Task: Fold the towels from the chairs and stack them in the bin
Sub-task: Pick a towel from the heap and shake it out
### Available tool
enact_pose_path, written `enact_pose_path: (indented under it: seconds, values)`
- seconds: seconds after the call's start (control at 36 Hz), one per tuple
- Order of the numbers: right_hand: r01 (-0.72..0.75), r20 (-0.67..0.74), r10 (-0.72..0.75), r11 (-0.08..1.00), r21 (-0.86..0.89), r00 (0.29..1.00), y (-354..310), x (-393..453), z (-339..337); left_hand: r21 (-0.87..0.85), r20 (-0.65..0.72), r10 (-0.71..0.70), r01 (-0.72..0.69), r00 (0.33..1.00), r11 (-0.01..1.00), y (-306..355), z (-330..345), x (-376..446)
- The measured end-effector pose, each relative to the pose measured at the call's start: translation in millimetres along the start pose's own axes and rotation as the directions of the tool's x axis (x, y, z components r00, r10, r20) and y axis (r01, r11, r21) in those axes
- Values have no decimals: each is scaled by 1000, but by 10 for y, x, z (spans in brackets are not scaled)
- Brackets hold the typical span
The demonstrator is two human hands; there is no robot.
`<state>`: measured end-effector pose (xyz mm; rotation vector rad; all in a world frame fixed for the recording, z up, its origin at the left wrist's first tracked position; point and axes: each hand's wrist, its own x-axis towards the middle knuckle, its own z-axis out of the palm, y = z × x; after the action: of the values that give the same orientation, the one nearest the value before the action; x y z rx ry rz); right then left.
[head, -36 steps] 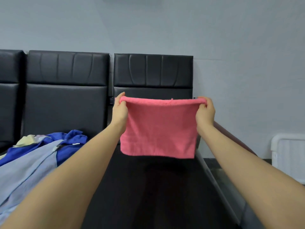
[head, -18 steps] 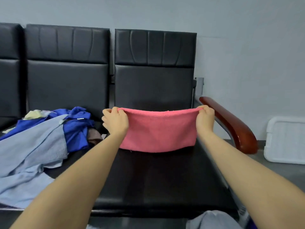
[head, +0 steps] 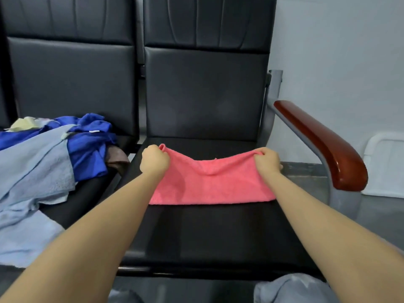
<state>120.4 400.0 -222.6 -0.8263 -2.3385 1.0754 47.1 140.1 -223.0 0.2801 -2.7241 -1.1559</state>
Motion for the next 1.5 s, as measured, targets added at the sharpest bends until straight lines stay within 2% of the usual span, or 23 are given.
enact_pose_path:
  seconds: [0.14, 0.31, 0.42, 0.53, 0.61, 0.75, 0.83, 0.89, 1.0, 1.06, 1.14, 1.22, 1.36, 1.5]
  values:
    - [26, 66, -21, 997, -79, 998, 128, 98, 196, 41, 75, -55, 52, 996, 998, -173, 207, 106]
    - [100, 90, -83, 974, -201, 992, 273, 168, 354, 180, 24, -55, 50, 998, 982, -234, 312, 192]
    - [137, 12, -139, 958, -251, 990, 238, 177, 374, 228, -5, -58, 58, 998, 972, -233, 316, 235]
    - [152, -115, -174, 972, -178, 978, 177, 218, 390, 240, -59, -34, 48, 998, 970, -197, 292, 251]
    - [170, -114, -193, 967, -190, 974, 139, 245, 397, 273, -66, -32, 48, 997, 961, -174, 259, 258]
    - [187, -10, -199, 935, -301, 980, 97, 228, 503, 371, -3, -131, 123, 991, 920, -212, 272, 235]
    - [323, 102, -307, 892, -316, 946, 109, 112, 579, 433, -5, -144, 132, 990, 892, -263, 303, 156]
    - [430, 206, -383, 858, -280, 900, 107, 20, 624, 448, -21, -143, 137, 989, 883, -287, 320, 81]
    - [606, 439, -488, 774, -182, 755, 83, -161, 714, 557, -27, -125, 119, 992, 822, -307, 324, -69]
    - [646, 558, -455, 735, -204, 694, 79, -241, 734, 595, -2, -131, 106, 991, 797, -318, 307, -117]
    - [672, 672, -347, 674, -307, 655, 79, -302, 726, 629, 34, -144, 91, 989, 772, -338, 280, -170]
    - [670, 704, -279, 645, -367, 654, 80, -343, 713, 597, 29, -121, 80, 992, 798, -423, 253, -209]
    - [647, 707, -216, 634, -423, 673, 68, -423, 718, 570, 65, 48, -76, 997, 818, -519, 196, -240]
    - [629, 699, -191, 637, -447, 690, 1, -556, 801, 501, 26, 129, -125, 991, 856, -508, 104, -288]
